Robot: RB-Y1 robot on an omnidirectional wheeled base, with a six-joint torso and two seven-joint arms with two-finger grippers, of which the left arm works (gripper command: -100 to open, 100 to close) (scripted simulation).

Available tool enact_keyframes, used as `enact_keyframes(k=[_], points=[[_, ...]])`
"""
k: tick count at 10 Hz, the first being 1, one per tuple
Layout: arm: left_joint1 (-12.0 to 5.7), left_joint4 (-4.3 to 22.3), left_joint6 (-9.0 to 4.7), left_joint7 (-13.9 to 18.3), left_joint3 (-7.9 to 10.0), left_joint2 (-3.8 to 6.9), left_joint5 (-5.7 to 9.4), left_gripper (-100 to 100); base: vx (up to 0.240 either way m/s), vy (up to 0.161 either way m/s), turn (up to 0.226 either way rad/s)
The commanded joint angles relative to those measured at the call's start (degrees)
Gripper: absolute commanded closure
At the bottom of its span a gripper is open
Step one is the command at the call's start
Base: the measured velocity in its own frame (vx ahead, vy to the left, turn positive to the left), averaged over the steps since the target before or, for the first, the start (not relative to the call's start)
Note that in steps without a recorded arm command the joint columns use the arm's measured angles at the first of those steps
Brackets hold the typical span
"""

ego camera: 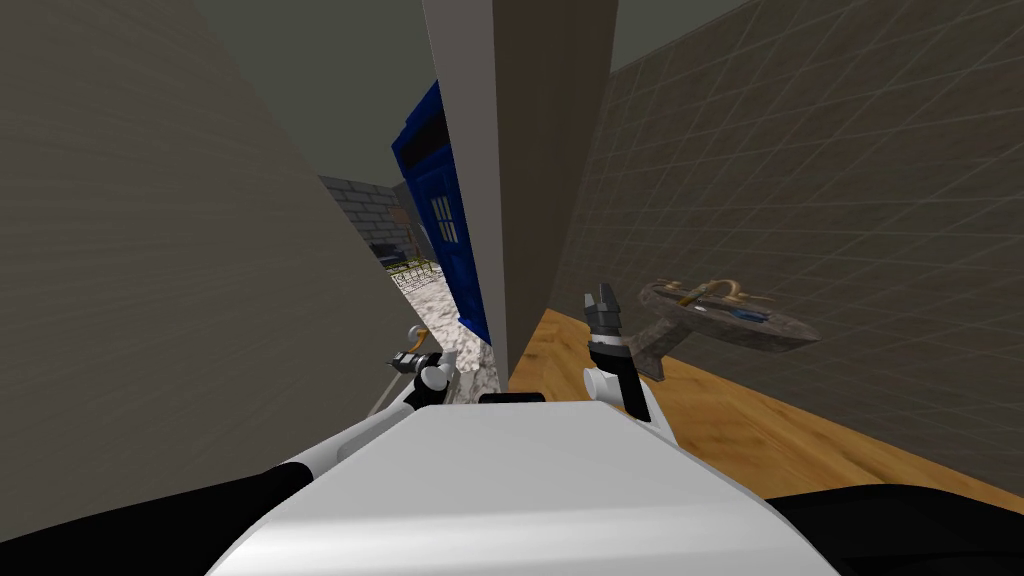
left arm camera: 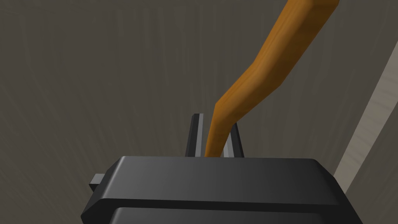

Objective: Push the door open

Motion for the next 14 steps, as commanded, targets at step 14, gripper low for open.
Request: enact_keyframes(k=[14], points=[[0.63,-0.42,-1.48,-1.69,3.69,1.38,2.82,100,-0.005,0.022,-0.062]])
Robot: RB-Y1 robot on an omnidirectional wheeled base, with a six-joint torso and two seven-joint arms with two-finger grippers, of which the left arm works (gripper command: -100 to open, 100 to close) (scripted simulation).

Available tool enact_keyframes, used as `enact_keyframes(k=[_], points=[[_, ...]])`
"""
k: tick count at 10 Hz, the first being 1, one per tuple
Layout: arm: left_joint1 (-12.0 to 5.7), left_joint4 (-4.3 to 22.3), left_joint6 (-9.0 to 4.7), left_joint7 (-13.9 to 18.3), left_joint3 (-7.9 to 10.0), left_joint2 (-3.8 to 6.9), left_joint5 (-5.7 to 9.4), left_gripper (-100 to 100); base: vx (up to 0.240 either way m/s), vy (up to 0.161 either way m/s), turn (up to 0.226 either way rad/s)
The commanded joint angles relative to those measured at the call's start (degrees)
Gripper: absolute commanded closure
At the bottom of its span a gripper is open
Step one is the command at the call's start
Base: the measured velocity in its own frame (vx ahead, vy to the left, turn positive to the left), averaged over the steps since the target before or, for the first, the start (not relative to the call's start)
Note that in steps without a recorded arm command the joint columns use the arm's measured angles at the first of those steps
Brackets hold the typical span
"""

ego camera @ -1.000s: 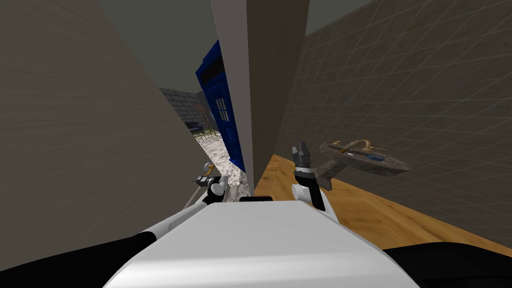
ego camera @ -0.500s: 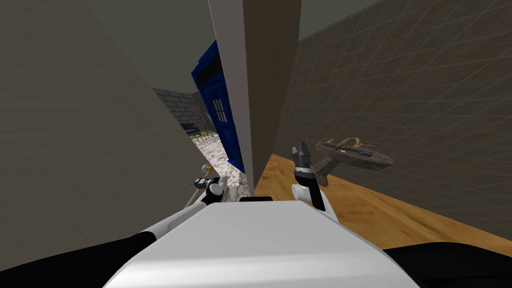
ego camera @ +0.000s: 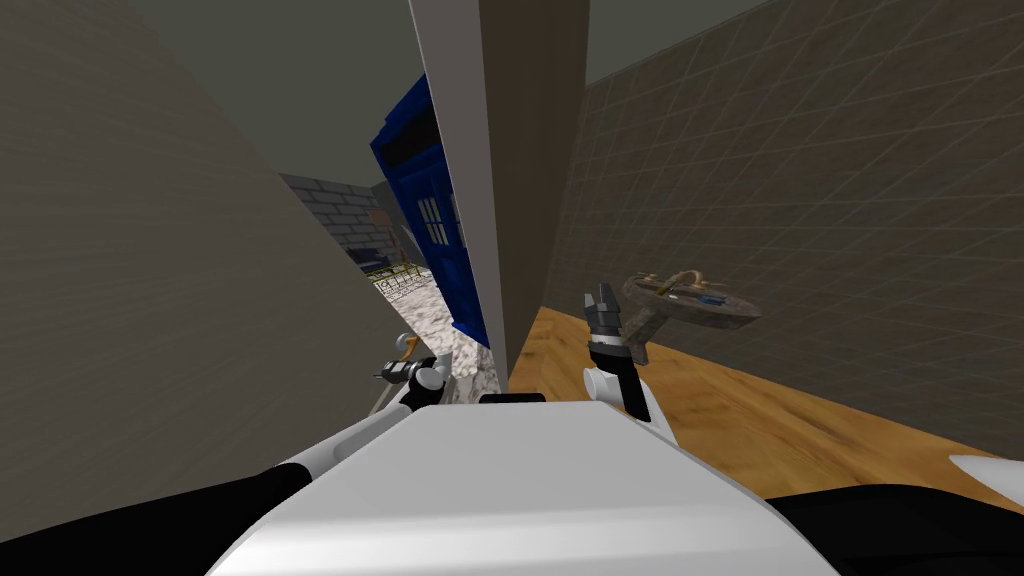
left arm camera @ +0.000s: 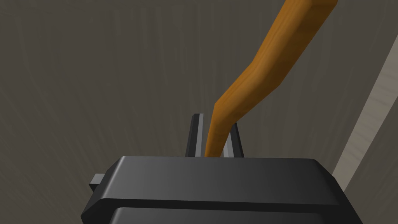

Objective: Push the door open

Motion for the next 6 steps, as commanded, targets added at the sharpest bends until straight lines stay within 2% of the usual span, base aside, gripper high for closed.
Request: enact_keyframes(k=[1,6], points=[[0.04,-0.86,0.33,-0.29,0.03,-0.08,0.02,100,0.000,0.000,0.000],[0.04,-0.86,0.33,-0.29,0.03,-0.08,0.02,100,0.001,-0.003,0.008]])
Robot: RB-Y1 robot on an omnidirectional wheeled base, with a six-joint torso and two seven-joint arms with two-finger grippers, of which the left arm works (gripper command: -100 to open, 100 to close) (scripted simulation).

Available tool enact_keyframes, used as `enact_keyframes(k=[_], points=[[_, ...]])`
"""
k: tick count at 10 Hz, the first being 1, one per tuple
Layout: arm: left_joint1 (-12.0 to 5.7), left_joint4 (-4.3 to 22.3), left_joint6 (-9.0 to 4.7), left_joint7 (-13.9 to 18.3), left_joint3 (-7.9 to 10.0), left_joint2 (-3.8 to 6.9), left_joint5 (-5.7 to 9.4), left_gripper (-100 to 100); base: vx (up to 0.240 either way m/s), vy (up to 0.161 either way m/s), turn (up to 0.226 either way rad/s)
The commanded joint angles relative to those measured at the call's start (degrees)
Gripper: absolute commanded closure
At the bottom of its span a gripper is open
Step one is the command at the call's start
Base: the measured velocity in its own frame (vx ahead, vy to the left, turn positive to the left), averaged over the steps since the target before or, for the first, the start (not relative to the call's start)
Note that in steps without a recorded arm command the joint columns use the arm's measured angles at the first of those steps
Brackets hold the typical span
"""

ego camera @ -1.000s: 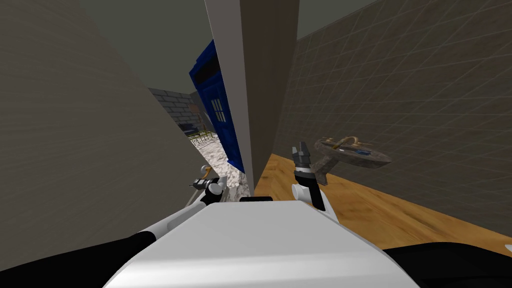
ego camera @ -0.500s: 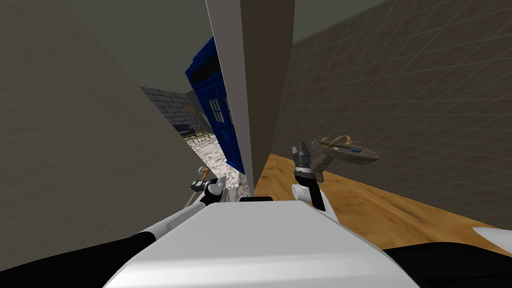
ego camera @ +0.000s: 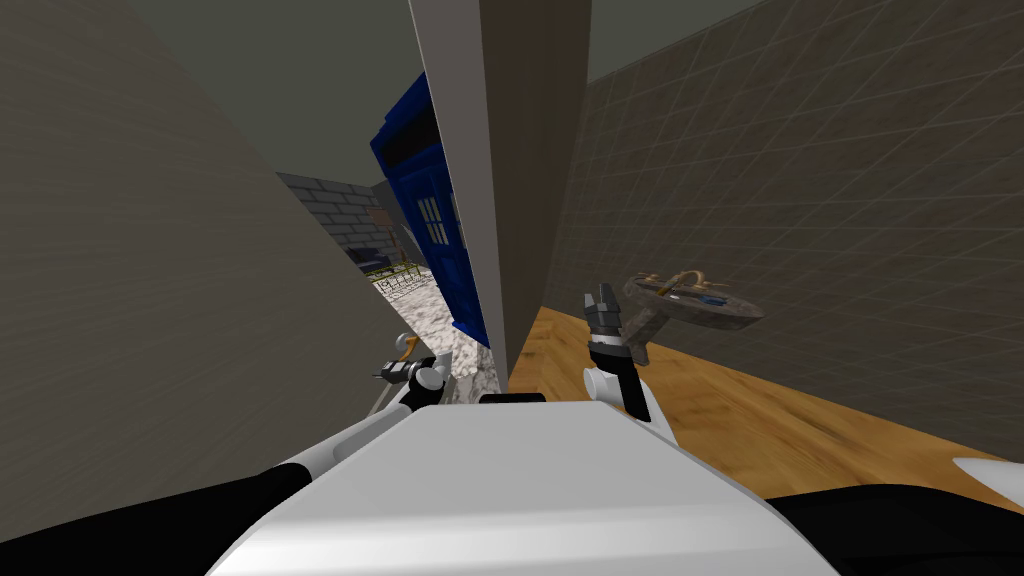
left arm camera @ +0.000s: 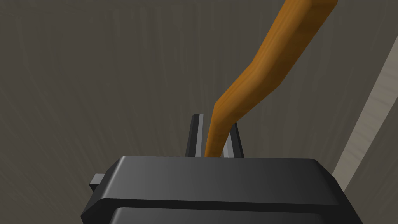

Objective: Push the door open

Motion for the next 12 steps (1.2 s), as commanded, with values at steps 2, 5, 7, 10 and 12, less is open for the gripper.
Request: enact_keyframes(k=[2,5,7,10,12], points=[[0.00,-0.36,0.09,-0.10,-0.04,-0.05,-0.04,100,0.001,-0.003,0.008],[0.08,-0.30,-1.08,-0.92,2.01,0.46,1.40,100,-0.011,0.053,-0.144],[0.11,-0.34,-1.40,-1.15,2.56,0.60,1.78,100,-0.005,0.033,-0.061],[0.11,-0.34,-1.40,-1.15,2.56,0.60,1.78,100,0.000,0.004,-0.006],[0.11,-0.34,-1.40,-1.15,2.56,0.60,1.78,100,0.002,-0.009,0.026]])
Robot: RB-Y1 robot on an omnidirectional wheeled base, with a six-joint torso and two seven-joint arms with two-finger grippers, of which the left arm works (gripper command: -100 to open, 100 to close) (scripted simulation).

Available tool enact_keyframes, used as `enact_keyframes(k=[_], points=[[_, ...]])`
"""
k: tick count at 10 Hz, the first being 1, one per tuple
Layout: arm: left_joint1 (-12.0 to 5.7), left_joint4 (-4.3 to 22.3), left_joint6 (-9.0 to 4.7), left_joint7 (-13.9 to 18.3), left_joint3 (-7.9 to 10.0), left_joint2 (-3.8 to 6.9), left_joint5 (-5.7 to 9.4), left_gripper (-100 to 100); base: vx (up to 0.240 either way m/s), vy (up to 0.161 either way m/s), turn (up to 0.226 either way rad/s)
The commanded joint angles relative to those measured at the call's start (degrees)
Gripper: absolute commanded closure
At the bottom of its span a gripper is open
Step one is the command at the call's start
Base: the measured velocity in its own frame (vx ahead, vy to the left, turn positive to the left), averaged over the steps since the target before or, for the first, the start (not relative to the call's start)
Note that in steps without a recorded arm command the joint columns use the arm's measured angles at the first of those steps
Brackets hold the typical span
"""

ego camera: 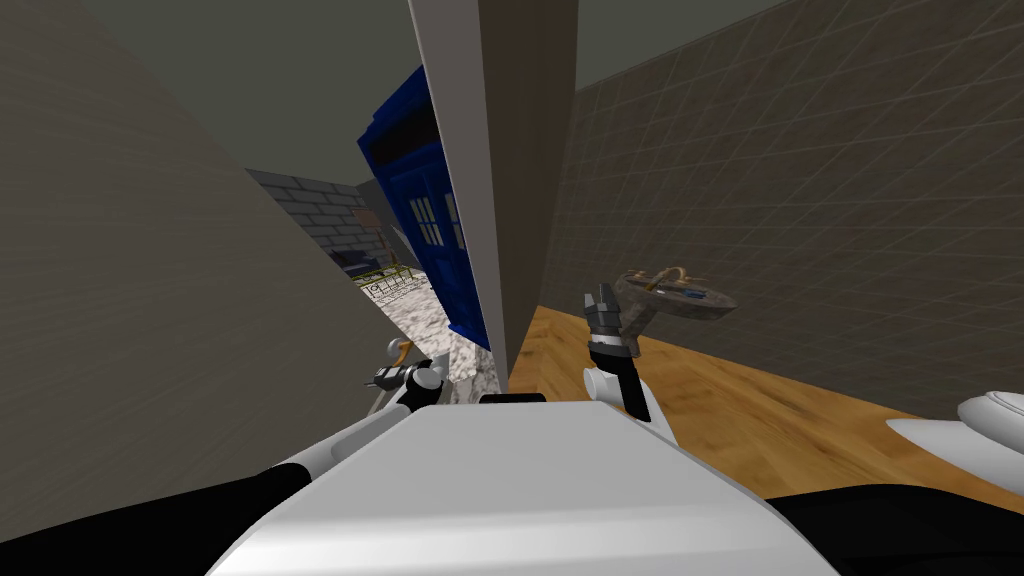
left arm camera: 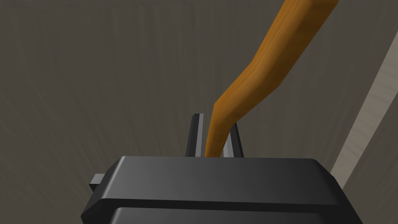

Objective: Push the door open

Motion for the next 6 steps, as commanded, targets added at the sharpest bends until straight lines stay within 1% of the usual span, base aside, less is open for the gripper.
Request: enact_keyframes(k=[1,3,4,5,6], points=[[0.03,-0.24,0.14,-0.08,-0.01,-0.09,0.00,100,0.000,0.000,0.000],[0.03,-0.24,0.14,-0.08,-0.01,-0.09,0.00,100,0.001,-0.003,0.008],[0.15,-0.50,-0.56,-0.63,1.26,0.15,0.90,100,-0.011,0.052,-0.147],[0.17,-0.52,-0.81,-0.81,1.69,0.26,1.21,100,-0.012,0.080,-0.167],[0.17,-0.62,-0.81,-0.81,1.69,0.26,1.21,100,-0.002,0.049,-0.025]])
